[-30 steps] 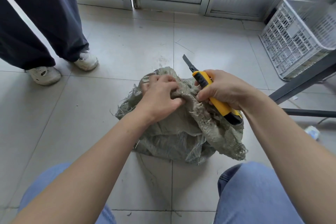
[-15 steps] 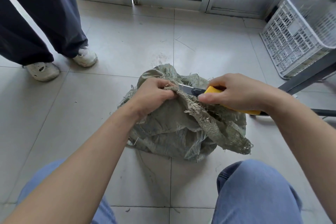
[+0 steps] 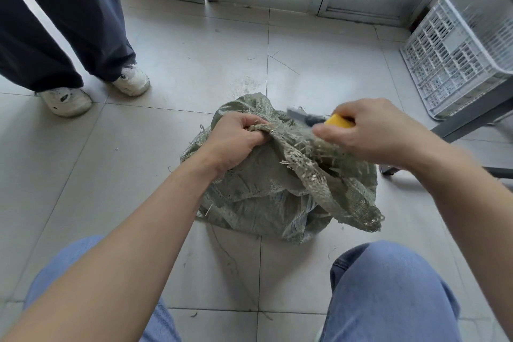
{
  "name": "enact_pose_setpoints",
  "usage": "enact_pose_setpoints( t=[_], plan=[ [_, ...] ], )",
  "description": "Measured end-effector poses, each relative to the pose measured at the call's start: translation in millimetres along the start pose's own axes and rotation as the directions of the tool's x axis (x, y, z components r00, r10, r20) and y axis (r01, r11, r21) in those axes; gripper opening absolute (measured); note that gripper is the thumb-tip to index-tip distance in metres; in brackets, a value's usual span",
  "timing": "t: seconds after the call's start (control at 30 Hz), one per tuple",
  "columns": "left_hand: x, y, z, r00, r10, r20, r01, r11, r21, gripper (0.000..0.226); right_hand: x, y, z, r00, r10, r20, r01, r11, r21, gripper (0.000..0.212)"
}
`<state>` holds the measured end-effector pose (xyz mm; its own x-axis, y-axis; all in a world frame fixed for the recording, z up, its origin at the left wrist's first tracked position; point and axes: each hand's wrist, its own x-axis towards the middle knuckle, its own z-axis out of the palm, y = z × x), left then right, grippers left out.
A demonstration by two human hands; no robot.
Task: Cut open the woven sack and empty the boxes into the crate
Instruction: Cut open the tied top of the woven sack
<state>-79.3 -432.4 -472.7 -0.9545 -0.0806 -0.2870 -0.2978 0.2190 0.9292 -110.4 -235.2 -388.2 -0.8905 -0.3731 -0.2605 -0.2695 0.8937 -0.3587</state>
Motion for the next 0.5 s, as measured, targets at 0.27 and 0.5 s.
enact_pose_setpoints(
  t=[0.27, 0.5],
  plan=[
    [-0.5, 1.6, 0.6, 1.0, -0.001, -0.026, 0.001, 1.0, -0.002, 0.017, -3.9, -7.6, -0.3, 0.989, 0.012, 0.151, -0.008, 1.0, -0.025, 0.041],
    [-1.8, -1.3, 2.4, 0.999, -0.013, -0.039, 0.013, 1.0, 0.011, 0.017, -4.6, -8.7, 2.4, 0.984, 0.033, 0.174, -0.027, 0.999, -0.037, 0.044]
  ],
)
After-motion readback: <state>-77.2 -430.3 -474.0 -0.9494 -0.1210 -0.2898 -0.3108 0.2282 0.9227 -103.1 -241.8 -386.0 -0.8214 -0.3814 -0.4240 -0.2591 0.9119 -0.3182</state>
